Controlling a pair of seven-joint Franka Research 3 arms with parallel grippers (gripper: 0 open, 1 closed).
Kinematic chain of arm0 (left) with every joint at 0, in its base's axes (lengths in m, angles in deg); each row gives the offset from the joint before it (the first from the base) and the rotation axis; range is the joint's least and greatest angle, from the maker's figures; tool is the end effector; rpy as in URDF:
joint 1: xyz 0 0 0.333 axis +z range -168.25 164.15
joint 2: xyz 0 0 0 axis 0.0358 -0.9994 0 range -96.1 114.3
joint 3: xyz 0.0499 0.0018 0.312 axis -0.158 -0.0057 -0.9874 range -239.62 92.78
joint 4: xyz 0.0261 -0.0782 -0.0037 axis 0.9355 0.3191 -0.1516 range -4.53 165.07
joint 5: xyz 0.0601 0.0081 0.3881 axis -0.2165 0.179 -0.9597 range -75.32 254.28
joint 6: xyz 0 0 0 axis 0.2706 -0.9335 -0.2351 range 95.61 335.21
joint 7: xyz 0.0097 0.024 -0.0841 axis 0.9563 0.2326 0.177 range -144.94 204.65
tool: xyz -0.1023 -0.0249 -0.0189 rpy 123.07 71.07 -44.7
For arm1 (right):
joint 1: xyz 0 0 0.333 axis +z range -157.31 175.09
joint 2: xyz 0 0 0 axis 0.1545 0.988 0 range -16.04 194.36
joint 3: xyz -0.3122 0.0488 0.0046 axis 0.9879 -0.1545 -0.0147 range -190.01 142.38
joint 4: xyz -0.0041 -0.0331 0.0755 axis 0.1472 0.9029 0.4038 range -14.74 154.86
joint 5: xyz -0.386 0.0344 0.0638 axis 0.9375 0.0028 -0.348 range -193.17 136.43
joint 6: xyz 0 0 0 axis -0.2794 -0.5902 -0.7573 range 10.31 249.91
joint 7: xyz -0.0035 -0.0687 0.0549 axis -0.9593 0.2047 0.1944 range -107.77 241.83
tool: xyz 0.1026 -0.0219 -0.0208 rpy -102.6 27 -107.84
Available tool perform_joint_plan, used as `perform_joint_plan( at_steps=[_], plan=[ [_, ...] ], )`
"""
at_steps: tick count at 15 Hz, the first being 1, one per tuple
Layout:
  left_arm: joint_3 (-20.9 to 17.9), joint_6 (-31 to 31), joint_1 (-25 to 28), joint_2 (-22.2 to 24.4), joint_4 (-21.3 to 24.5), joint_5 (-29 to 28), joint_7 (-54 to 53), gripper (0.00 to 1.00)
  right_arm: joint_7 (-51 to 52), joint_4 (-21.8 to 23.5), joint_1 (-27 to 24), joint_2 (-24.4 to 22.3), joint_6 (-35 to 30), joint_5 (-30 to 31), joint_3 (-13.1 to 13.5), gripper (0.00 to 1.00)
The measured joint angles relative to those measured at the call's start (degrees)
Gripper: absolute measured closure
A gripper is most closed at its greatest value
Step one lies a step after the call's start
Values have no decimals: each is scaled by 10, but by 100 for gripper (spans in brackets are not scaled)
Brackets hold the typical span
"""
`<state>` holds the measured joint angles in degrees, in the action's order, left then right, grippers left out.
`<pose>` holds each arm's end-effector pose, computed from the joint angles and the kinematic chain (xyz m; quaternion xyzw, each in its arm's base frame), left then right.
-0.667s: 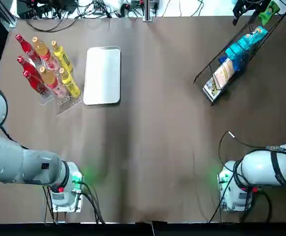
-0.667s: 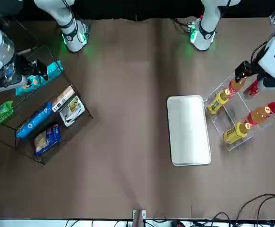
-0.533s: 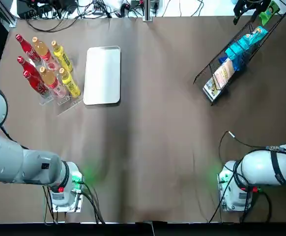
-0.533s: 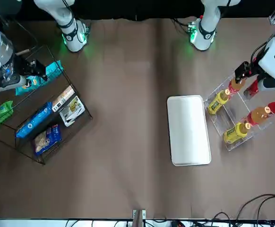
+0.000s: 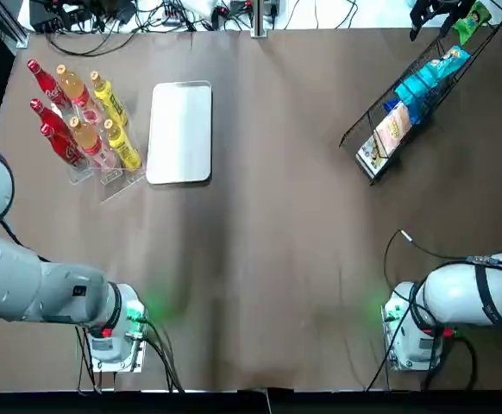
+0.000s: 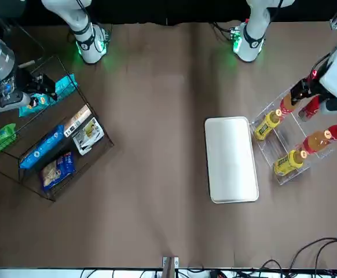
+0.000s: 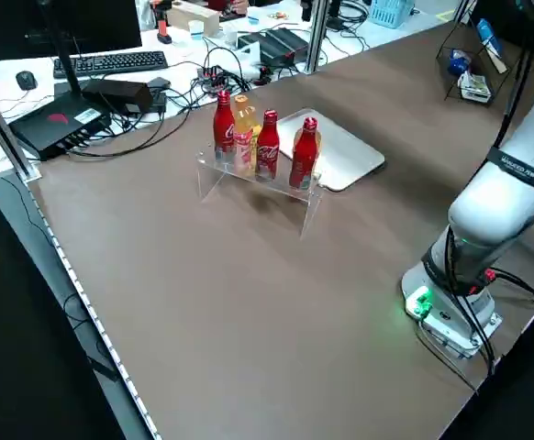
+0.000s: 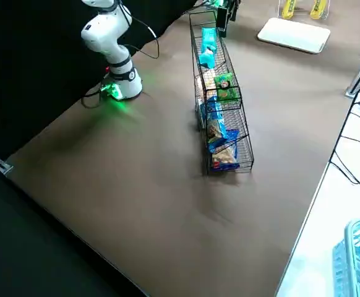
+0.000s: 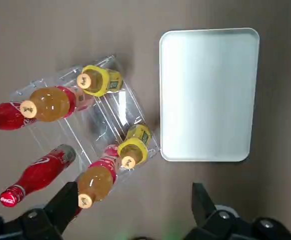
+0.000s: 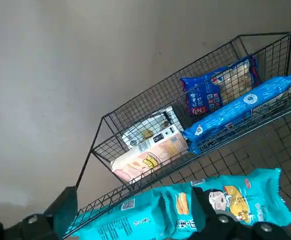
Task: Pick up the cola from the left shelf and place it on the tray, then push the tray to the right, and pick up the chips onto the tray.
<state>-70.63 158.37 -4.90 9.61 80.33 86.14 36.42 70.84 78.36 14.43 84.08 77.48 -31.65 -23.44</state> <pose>0.5452 -0.0475 0.6138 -0.9992 -0.0083 0.0237 0.0320 0.5246 0.0532 0.5954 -0.9964 -0.0765 0.0209 0.0286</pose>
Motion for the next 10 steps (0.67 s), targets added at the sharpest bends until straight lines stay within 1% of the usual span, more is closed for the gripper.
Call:
perform_joint_plan(
  at_steps=[4, 6, 7, 9, 10],
  plan=[
    [-6, 16, 26, -17, 8, -1, -12, 0, 0, 0, 0, 0, 0, -1, 0, 0],
    [-9, 43, 41, -21, 32, -1, -53, 0, 0, 0, 0, 0, 0, -1, -1, 0],
    [-17, 57, 45, -21, 48, -1, -82, 0, 0, 0, 1, 0, -1, -1, -1, 0],
    [-49, 91, 46, -19, 81, -1, -148, 0, 0, 1, 2, 0, -3, -1, -2, 0],
    [-81, 128, 49, -9, 121, -1, -213, 0, 0, 1, 2, 0, -7, -1, -2, 0]
  ],
)
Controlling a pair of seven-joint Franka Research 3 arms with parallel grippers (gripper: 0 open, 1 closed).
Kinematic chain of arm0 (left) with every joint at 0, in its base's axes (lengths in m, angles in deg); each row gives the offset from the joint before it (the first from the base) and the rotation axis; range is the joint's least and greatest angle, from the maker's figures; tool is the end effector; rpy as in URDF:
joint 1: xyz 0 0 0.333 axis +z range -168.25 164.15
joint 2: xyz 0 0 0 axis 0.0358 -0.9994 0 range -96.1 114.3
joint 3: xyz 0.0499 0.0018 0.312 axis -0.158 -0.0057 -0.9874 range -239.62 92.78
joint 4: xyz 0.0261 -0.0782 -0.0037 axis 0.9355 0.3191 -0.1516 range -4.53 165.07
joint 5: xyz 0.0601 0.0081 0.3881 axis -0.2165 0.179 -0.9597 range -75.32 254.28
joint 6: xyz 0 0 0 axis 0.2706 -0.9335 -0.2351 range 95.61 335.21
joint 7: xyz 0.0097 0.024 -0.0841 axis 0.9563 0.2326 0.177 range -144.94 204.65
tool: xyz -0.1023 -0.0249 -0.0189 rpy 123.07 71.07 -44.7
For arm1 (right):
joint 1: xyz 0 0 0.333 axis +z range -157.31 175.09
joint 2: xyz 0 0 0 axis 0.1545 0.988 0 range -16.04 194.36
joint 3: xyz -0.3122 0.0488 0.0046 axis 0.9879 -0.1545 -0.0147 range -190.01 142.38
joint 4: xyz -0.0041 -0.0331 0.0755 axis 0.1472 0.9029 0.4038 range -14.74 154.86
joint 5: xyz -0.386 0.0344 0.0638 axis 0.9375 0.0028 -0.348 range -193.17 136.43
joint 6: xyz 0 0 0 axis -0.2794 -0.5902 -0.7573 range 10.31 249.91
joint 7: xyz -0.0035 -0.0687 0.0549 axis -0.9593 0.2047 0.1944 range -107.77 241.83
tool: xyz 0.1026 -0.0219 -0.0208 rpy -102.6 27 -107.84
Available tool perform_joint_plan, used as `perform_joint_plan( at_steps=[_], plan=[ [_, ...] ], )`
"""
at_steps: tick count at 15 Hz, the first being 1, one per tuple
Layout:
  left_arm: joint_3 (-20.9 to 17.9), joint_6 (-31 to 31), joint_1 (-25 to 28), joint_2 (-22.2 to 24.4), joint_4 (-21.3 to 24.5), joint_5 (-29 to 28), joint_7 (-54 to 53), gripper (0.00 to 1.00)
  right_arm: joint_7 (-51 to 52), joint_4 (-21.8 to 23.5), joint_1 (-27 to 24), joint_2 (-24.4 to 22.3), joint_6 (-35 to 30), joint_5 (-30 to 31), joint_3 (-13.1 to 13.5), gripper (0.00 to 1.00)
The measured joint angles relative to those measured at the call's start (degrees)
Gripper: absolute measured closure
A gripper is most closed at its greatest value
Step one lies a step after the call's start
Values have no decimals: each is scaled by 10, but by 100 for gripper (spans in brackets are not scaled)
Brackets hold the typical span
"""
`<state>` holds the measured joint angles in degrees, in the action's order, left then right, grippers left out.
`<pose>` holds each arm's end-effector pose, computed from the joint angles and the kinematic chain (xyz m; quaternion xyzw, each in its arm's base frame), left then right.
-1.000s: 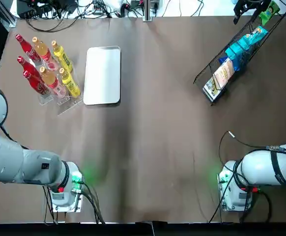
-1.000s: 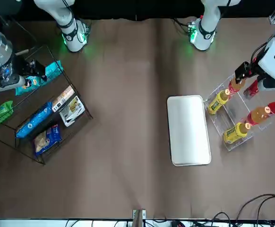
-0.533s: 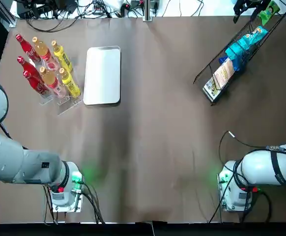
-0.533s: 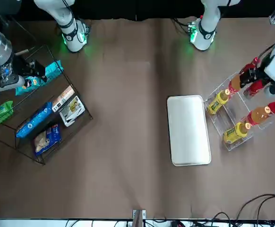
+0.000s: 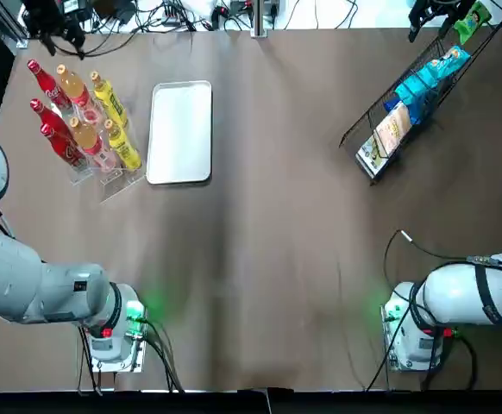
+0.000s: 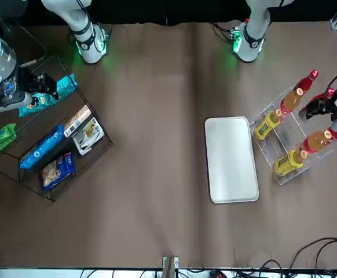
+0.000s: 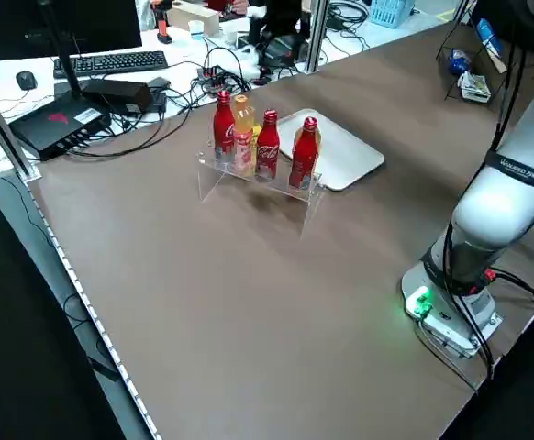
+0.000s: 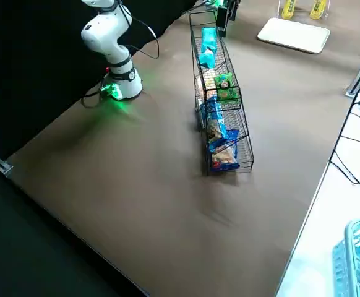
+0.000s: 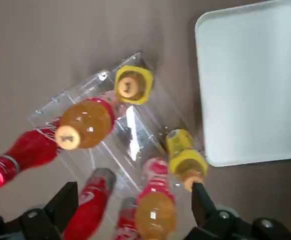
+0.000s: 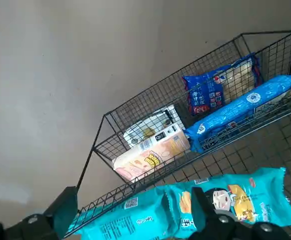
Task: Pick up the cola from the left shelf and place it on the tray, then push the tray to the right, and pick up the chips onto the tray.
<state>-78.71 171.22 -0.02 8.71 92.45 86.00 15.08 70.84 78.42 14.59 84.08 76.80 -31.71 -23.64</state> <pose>0.5538 0.0765 0.5235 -0.9966 0.0714 0.0336 0.0239 0.5228 0.0566 0.5940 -0.9960 -0.0797 0.0274 0.0288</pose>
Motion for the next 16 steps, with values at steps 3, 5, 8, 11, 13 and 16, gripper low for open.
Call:
perform_joint_plan(
  at_steps=[3, 5, 8, 11, 13, 16],
  plan=[
    [-37, 37, 2, 35, 71, 0, -80, 0, 0, 1, 0, 0, 0, 0, 0, 0],
    [-54, 52, 3, 64, 114, 0, -117, 0, 0, 1, 0, 0, -1, 0, 0, 0],
    [-68, 68, 3, 101, 163, 0, -146, 1, 0, 2, 0, 0, -2, 0, 0, 0],
    [-77, 81, 3, 119, 193, 0, -161, 3, 0, 2, 1, 0, -7, 0, -2, 0],
    [-82, 94, 3, 123, 208, 0, -165, 10, 0, 3, 2, 0, -19, 0, -3, 4],
    [-87, 98, 3, 124, 214, -3, -167, 12, 0, 3, 3, 0, -24, 0, -4, 4]
  ],
)
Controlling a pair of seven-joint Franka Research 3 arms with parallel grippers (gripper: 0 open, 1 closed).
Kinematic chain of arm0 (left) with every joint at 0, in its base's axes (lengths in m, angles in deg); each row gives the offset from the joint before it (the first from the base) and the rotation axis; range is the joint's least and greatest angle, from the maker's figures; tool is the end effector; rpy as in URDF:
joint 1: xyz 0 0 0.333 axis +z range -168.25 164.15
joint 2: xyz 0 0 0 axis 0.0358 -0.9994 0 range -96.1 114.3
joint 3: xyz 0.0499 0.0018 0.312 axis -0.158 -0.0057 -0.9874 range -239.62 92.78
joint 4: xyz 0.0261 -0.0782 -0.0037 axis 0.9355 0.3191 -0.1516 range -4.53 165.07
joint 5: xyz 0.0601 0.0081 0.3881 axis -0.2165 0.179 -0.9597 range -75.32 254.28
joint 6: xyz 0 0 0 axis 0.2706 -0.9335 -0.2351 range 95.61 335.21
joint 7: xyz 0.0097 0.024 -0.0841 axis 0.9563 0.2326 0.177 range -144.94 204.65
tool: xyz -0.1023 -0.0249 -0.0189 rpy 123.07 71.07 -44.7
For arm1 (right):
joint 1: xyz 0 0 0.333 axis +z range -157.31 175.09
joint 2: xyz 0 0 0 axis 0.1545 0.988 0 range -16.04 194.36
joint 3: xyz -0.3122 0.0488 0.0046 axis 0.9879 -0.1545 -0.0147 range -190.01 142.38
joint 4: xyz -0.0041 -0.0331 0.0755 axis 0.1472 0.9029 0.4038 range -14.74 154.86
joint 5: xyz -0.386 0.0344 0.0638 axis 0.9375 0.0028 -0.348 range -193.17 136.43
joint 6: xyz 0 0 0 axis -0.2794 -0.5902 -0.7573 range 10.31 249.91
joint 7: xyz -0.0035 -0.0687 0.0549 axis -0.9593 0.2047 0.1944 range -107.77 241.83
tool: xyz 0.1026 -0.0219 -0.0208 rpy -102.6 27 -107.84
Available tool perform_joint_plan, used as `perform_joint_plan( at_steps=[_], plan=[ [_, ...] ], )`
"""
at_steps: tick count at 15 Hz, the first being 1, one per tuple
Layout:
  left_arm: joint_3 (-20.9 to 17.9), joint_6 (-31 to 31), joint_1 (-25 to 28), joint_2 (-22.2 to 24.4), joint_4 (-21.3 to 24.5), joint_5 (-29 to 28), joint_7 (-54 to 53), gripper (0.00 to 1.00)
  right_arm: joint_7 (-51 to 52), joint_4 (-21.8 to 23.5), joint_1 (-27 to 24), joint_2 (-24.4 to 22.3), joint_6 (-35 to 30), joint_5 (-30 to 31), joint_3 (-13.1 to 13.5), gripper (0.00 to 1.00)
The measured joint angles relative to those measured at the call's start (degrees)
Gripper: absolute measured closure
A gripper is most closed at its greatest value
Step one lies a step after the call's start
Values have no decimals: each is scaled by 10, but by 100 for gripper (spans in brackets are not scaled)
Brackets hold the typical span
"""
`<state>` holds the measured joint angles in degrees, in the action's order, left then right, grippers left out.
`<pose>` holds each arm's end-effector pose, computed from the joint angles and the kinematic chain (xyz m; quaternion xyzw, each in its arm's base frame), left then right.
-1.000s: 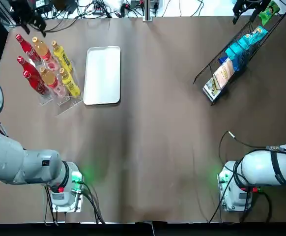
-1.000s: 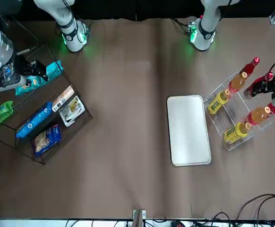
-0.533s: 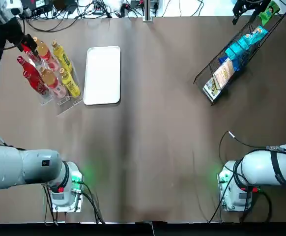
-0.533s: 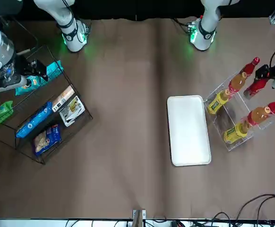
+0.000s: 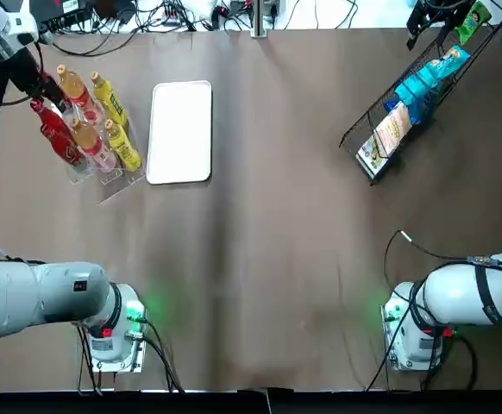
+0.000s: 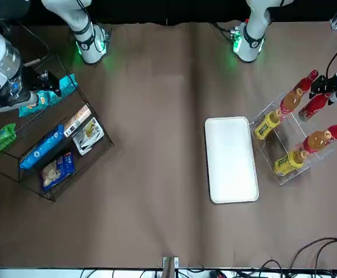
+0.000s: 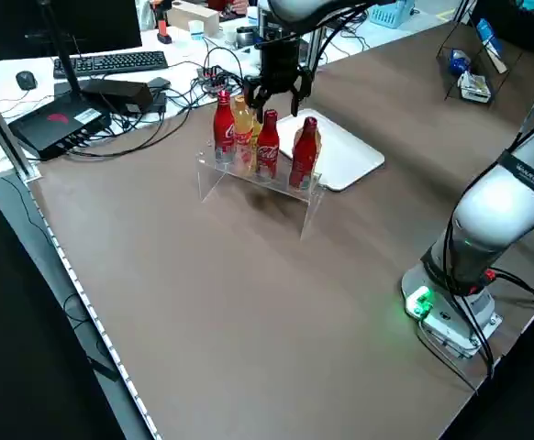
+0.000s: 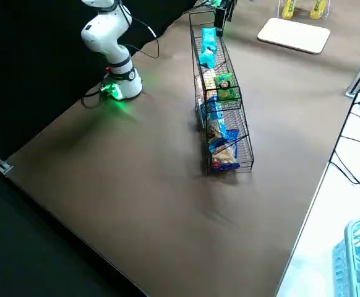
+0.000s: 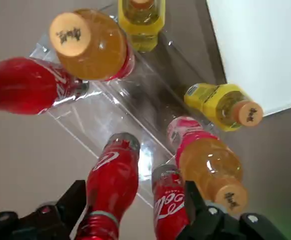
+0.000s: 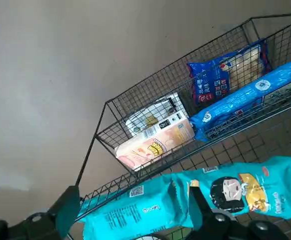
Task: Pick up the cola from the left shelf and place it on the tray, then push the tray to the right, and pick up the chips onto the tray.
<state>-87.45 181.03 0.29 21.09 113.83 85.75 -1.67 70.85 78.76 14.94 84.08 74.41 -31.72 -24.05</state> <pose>0.4628 0.1453 0.4709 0.9888 -0.1470 -0.0240 0.0052 0.5169 0.0634 0.5879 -0.9945 -0.0868 0.0514 0.0279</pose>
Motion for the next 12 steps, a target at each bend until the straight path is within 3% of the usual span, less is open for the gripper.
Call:
perform_joint_plan(
  at_steps=[4, 6, 9, 12],
  plan=[
    [-7, 0, 0, 0, 0, -26, -1, 22, 1, 2, 2, 0, -2, 4, 1, 5],
    [-9, 0, 1, 0, 0, -28, -1, 23, 15, 0, -2, 0, -2, 17, 4, 6],
    [-9, 0, 2, 3, 0, -28, -1, 41, 81, -3, -23, -1, -12, 39, 8, 9],
    [-11, -5, 3, 11, 0, -32, -1, 44, 159, -1, -52, -2, -21, 73, 11, 12]
  ],
)
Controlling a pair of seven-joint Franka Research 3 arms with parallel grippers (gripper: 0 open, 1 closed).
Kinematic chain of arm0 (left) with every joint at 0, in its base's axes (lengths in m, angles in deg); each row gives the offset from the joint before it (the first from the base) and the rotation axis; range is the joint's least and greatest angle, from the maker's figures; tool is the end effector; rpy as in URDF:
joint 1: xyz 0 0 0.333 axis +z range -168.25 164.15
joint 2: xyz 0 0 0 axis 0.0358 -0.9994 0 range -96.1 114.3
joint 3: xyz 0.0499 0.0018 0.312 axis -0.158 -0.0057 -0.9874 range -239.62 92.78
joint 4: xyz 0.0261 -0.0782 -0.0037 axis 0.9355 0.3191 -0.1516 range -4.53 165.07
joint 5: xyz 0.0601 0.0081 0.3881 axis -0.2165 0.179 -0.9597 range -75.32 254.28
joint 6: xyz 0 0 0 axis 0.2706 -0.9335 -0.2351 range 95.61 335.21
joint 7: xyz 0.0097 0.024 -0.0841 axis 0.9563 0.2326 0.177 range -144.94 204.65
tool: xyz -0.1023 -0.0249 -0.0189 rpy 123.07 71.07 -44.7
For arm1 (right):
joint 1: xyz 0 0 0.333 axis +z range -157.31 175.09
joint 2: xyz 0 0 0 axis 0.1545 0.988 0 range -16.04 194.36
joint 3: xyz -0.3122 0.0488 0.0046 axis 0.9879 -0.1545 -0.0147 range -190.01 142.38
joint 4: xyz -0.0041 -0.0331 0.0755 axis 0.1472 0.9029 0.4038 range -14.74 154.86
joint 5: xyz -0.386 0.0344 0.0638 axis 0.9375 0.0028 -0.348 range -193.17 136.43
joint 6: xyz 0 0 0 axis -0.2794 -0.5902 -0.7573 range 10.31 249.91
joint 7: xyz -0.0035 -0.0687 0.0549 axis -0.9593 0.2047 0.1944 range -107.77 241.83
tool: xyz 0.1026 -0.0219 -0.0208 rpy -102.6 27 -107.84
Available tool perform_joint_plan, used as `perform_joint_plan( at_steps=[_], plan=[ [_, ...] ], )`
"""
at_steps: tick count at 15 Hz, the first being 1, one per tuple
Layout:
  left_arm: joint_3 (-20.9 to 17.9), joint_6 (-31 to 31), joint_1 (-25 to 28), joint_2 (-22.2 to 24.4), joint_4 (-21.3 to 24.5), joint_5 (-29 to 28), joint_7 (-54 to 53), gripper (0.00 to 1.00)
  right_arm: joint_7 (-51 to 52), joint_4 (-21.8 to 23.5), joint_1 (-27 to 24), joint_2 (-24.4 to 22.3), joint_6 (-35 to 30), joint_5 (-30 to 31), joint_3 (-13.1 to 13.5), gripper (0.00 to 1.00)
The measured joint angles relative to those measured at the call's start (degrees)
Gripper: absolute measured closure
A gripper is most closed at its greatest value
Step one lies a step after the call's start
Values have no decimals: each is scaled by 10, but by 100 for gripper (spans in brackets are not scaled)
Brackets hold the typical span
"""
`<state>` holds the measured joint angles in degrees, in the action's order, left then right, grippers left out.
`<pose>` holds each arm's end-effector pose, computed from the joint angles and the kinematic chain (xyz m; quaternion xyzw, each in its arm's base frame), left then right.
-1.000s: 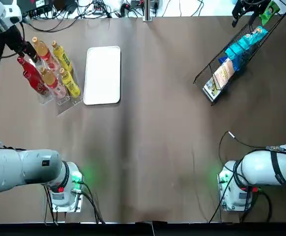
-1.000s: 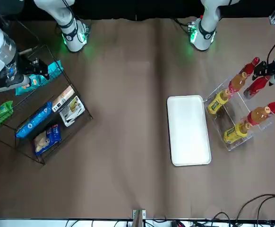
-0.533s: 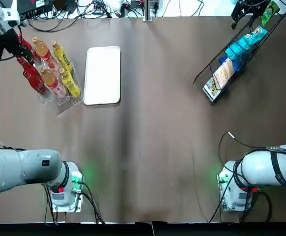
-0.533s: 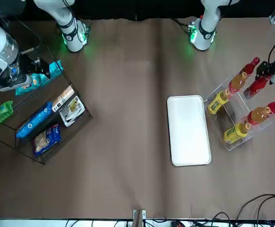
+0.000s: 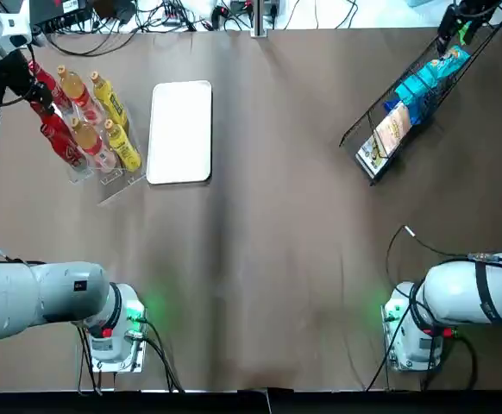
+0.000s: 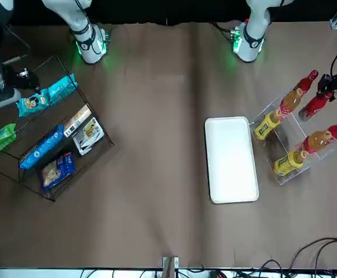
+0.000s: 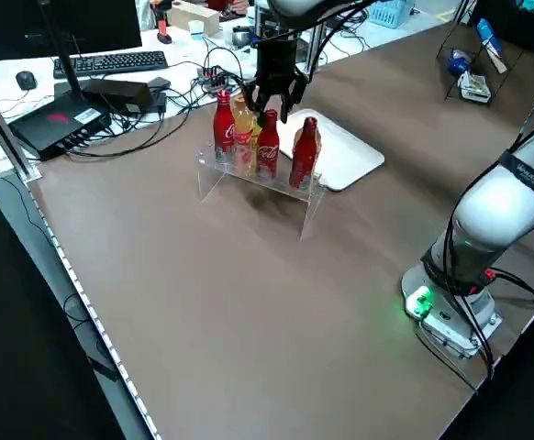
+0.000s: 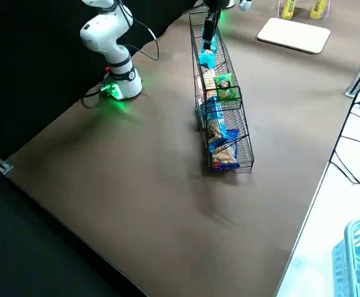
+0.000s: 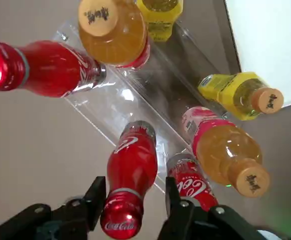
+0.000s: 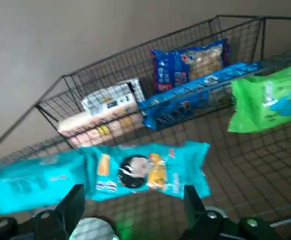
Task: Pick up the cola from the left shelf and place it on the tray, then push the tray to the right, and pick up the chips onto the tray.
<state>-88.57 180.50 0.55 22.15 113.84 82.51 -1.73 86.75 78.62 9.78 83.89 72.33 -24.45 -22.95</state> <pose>0.4545 0.1602 0.4782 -0.9887 0.1460 0.0294 0.0164 0.5158 -0.0077 0.5881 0.9824 0.1717 -0.0708 0.0217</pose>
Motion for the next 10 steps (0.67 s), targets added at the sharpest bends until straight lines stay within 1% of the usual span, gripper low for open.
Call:
perform_joint_plan(
  at_steps=[4, 6, 7, 8, 9, 10],
  plan=[
    [-2, -4, 2, 4, 0, -10, 0, 45, 10, 7, 1, 8, -8, 9, -3, 13],
    [-2, -4, 2, 4, 0, -11, 0, 47, 11, 11, 1, 17, -12, 9, -4, 15],
    [-2, -5, 2, 4, 0, -11, 0, 52, 11, 11, 1, 21, -13, 10, -5, 15],
    [-2, -5, 2, 4, 0, -11, 0, 52, 12, 11, 1, 23, -14, 10, -5, 18],
    [-2, -5, 2, 4, 0, -11, 0, 57, 12, 11, 1, 23, -14, 11, -5, 18],
    [-2, -7, 2, 5, 0, -11, 0, 67, 12, 11, 1, 23, -14, 11, -5, 19]
  ],
)
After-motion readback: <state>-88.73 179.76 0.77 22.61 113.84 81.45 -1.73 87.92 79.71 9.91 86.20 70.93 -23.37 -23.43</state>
